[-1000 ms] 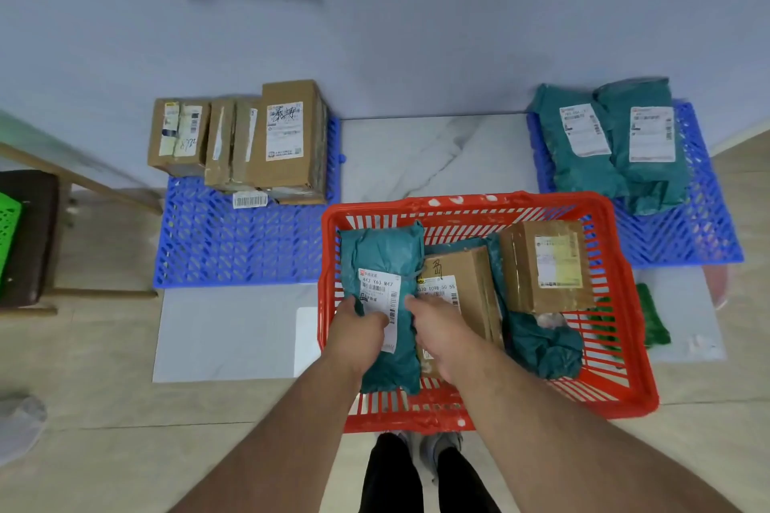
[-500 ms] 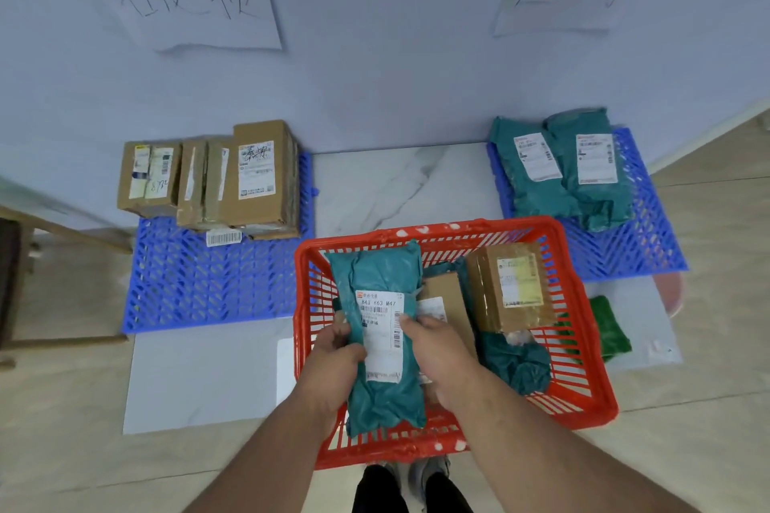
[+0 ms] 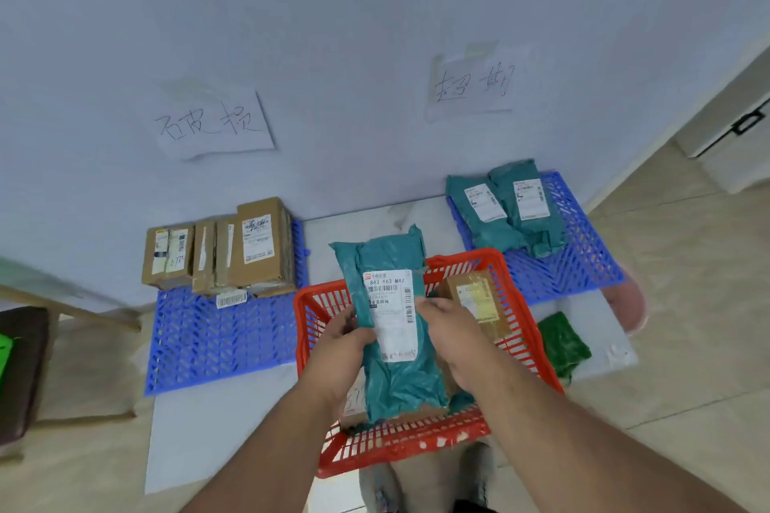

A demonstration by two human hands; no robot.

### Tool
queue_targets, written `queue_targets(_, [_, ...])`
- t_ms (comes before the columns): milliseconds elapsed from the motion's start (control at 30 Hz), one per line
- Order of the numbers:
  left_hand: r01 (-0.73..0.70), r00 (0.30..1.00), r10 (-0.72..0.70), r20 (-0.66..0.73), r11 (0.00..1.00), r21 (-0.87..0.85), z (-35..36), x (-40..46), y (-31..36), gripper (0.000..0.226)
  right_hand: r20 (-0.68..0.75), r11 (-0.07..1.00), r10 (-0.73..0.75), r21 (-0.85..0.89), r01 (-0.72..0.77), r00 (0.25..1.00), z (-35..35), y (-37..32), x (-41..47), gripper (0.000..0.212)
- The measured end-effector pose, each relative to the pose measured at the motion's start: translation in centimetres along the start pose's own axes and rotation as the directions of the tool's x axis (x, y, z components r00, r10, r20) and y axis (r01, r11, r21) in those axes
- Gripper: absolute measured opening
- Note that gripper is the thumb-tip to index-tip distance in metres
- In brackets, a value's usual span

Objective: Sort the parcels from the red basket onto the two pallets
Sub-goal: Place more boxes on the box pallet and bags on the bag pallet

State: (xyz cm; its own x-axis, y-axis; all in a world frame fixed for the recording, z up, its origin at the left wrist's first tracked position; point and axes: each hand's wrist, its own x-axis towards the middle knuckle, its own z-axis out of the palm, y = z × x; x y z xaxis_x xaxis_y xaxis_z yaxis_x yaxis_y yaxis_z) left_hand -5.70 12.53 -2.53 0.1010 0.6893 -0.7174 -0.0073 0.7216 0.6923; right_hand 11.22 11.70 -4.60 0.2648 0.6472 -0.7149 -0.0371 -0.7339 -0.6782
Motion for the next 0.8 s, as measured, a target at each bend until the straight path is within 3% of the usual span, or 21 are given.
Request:
queue_targets(133, [-0.054,0.997,0.050,0.062,0.996,0.066,3.5,-1.9,1.3,0.045,0.000,0.998,-0.048,0.049,0.048,0.999,-3.9,-1.4,-1.8,0.014])
queue_targets(233, [-0.082,0.994,0.075,0.076,0.992,0.095,7.0,-3.1,1.7,0.042,-0.017,0.996,-0.090,0.021,0.091,0.996,-7.8,-2.0,-2.6,0.031])
queue_targets(367, [-0.113,0.992,0.107,0.068,0.989,0.096,13.0,-4.4,1.5,0.040,-0.019,0.996,-0.077,0.031,0.078,0.997,-14.1,-1.7,-2.3,0.031])
queue_targets(433, [-0.128,0.991,0.123,0.061,0.987,0.094,16.8,-5.2,1.0,0.037,-0.004,0.994,-0.069,0.085,0.069,0.998,-17.8,0.5,1.1,0.058])
queue_targets(500, [-0.131,0.990,0.127,0.052,0.987,0.088,20.6,-5.8,0.4,0.035,0.012,0.983,-0.115,0.146,0.112,0.993,-21.6,2.2,3.7,0.067])
queue_targets(667, [-0.123,0.992,0.120,0.039,0.989,0.087,28.5,-6.6,-0.8,0.034,0.003,0.982,-0.106,0.157,0.104,0.994,-29.4,0.1,-0.4,0.019])
queue_targets(800, [-0.113,0.993,0.108,0.043,0.984,0.139,32.3,-6.7,-0.8,0.033,-0.040,0.977,-0.096,0.187,0.102,0.995,-32.8,0.8,0.6,0.018])
